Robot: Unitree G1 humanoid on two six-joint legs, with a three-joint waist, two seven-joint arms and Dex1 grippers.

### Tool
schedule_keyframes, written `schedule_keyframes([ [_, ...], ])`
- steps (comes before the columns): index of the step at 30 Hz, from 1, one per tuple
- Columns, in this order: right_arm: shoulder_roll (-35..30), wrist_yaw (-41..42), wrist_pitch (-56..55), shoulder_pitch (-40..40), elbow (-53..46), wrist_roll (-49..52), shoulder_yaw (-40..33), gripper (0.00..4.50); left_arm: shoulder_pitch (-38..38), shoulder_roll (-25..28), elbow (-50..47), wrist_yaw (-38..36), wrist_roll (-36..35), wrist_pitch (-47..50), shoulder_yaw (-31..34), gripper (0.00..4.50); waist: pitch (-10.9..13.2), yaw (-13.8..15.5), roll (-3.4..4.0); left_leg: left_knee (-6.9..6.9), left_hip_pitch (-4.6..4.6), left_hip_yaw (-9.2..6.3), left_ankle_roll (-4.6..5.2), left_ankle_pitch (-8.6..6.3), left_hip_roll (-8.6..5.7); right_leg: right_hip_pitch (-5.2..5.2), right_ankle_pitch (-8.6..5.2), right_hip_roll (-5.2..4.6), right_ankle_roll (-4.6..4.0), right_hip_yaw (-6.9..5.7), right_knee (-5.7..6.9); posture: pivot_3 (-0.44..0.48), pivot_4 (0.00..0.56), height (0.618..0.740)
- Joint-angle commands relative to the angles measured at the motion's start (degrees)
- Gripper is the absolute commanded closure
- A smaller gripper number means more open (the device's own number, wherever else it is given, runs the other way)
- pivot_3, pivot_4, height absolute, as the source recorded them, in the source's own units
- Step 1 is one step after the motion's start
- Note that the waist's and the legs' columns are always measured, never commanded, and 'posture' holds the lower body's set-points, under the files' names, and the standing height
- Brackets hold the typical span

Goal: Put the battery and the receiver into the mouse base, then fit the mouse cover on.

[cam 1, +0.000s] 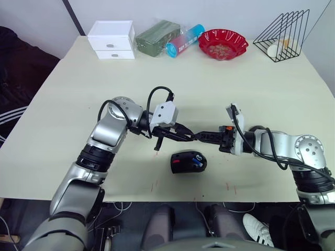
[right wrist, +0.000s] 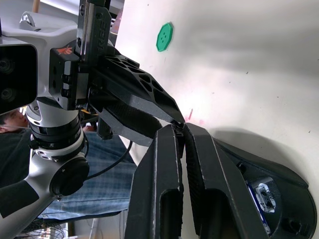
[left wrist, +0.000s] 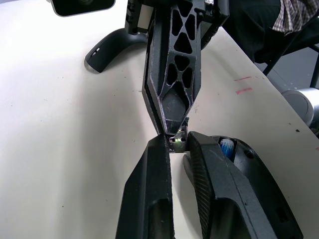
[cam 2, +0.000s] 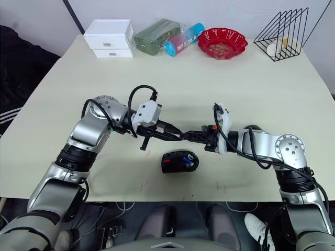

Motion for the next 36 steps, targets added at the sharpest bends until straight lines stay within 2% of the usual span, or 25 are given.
schedule_keyframes([
  [1,-1.41,-0.31,0.42,0.76,-1.32,-0.22,-0.59,4.44,-0.95,0.37,-0.79,0.04,-1.2,-1.02,1.82,4.44,0.0,0.0,0.0,0.0,0.0,0.0,0.0,0.0,0.0,0.0,0.0,0.0,0.0,0.0,0.0,0.0,0.15,0.74],
  [14,-2.83,1.13,0.78,0.24,-1.56,-0.22,0.31,4.44,-0.81,0.31,-0.78,0.03,-1.2,-1.15,1.77,4.44,0.0,0.01,0.0,0.0,0.0,0.0,0.0,0.0,0.0,0.0,0.0,0.0,0.0,0.0,0.0,0.0,0.15,0.74],
  [16,-2.97,1.17,0.59,0.1,-1.61,-0.22,0.53,3.72,-0.81,0.3,-0.72,0.0,-1.16,-1.22,1.75,4.44,0.0,0.0,0.0,0.0,0.0,0.0,0.0,0.0,0.0,0.0,0.0,0.0,0.0,0.0,0.0,0.0,0.15,0.74],
  [17,-2.95,1.19,0.52,0.05,-1.62,-0.22,0.59,3.59,-0.79,0.31,-0.7,-0.02,-1.15,-1.25,1.73,4.44,0.0,0.0,0.0,0.0,0.0,0.0,0.0,0.0,0.0,0.0,0.0,0.0,0.0,0.0,0.0,0.0,0.15,0.74],
  [18,-2.82,1.05,0.35,0.06,-1.56,-0.22,0.56,3.26,-0.73,0.35,-0.74,-0.06,-1.15,-1.29,1.7,4.44,0.0,0.01,0.0,0.0,0.0,0.0,0.0,0.0,0.0,0.0,0.0,0.0,0.0,0.0,0.0,0.0,0.15,0.74],
  [36,-2.29,0.54,-0.21,-0.36,-1.42,-0.22,0.27,3.26,-1.15,0.11,-0.38,-0.32,-1.24,-1.71,1.56,4.44,0.0,0.01,0.0,0.0,0.0,0.0,0.0,0.0,0.0,0.0,0.0,0.0,0.0,0.0,0.0,0.0,0.15,0.74],
])
